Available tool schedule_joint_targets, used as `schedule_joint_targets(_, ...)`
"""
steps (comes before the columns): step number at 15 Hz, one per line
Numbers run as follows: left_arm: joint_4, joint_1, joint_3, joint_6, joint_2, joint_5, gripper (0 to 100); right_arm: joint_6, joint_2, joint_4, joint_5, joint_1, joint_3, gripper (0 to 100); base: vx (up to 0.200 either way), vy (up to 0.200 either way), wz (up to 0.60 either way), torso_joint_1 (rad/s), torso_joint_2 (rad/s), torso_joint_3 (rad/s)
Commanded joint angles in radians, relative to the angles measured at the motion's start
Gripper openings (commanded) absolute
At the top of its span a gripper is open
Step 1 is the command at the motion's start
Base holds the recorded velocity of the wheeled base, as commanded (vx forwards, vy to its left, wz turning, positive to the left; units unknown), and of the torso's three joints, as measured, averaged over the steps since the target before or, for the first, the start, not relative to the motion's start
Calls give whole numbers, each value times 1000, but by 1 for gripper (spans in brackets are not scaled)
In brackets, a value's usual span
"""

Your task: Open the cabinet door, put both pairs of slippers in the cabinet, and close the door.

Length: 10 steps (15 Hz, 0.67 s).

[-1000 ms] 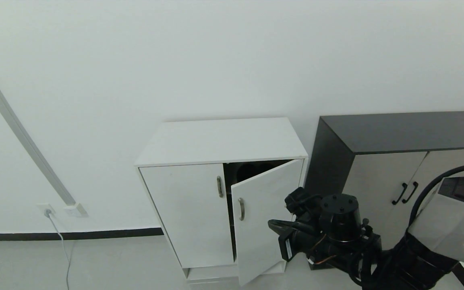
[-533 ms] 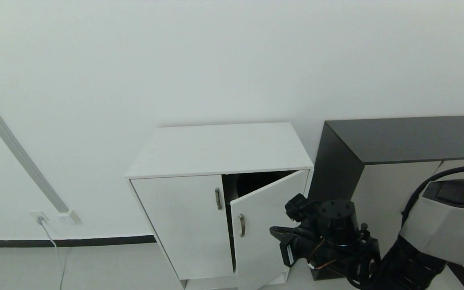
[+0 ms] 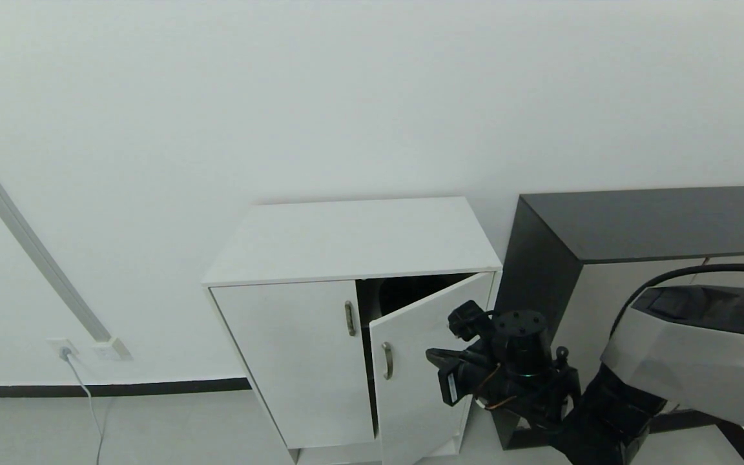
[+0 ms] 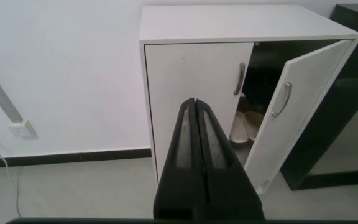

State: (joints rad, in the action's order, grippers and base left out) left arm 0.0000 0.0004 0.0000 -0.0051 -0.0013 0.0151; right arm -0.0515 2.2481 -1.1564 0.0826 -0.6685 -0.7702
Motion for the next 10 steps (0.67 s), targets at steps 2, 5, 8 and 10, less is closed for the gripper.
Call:
schedule_joint_targets(2, 0, 1, 0, 1, 1, 0, 0, -1, 79, 1, -1, 23, -77, 0, 0, 0, 0, 0, 0, 0)
schedule_joint_targets(5, 0, 1, 0, -1, 1, 0, 0, -1, 94, 84, -3, 29, -152, 0, 0, 0, 0, 0, 0, 0)
schedule_joint_targets(8, 0, 1, 0, -1, 1, 0, 0, -1, 113, 152, -3, 43, -236, 0, 0, 0, 0, 0, 0, 0)
schedule_joint_targets(10, 0, 1, 0, -1, 1, 0, 0, -1, 143, 182, -3, 49, -294, 0, 0, 0, 0, 0, 0, 0)
